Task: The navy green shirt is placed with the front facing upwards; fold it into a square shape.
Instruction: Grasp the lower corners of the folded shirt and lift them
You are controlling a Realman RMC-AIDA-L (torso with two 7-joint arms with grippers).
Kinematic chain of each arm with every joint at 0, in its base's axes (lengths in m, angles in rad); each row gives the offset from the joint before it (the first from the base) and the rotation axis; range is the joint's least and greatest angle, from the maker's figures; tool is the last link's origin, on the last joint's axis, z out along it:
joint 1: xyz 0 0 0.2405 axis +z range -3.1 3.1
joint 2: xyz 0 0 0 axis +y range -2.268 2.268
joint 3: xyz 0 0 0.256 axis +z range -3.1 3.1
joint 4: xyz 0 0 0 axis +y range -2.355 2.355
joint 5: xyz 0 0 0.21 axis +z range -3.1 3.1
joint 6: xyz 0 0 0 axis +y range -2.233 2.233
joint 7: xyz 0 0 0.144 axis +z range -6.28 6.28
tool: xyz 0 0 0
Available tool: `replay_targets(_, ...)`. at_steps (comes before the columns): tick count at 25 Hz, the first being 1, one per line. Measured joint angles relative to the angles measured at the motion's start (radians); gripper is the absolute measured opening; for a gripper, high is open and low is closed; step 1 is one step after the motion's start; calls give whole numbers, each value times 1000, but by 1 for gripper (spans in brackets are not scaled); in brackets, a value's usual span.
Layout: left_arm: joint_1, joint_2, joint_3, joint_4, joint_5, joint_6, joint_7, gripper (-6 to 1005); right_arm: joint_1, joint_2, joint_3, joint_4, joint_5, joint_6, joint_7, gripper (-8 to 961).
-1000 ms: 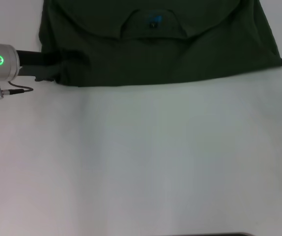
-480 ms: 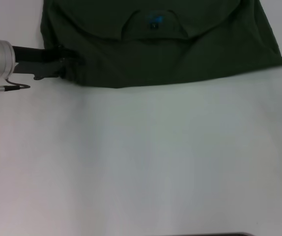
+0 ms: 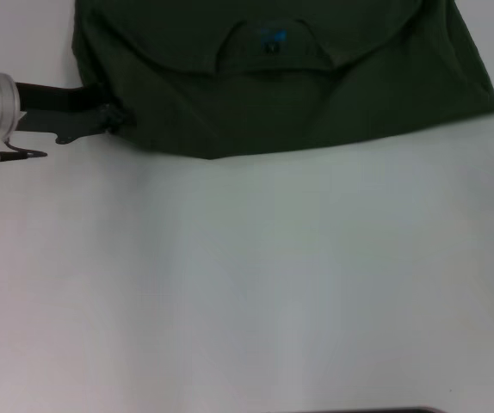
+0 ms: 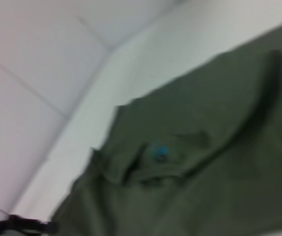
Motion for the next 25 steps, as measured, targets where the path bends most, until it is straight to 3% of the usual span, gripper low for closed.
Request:
replay_targets(4, -2, 17, -2, -5, -6, 54, -13, 27, 40, -78, 0, 3, -122, 16, 176, 655)
replay_targets(6, -4, 22, -3, -6, -7, 72, -14, 24, 68, -106, 2, 0, -169, 24, 240, 655)
replay_targets(8, -6, 26, -3, -6, -7, 83, -14, 20, 93, -119, 1, -4, -192, 36, 280, 655)
replay_targets(16, -9, 50, -3, -4, -2, 116, -14, 20, 214, -106, -22, 6, -345, 140, 330, 655)
replay_targets(25, -11, 53, 0, -9, 0, 114, -14, 19, 293, -73, -165, 28, -385, 281, 336, 654)
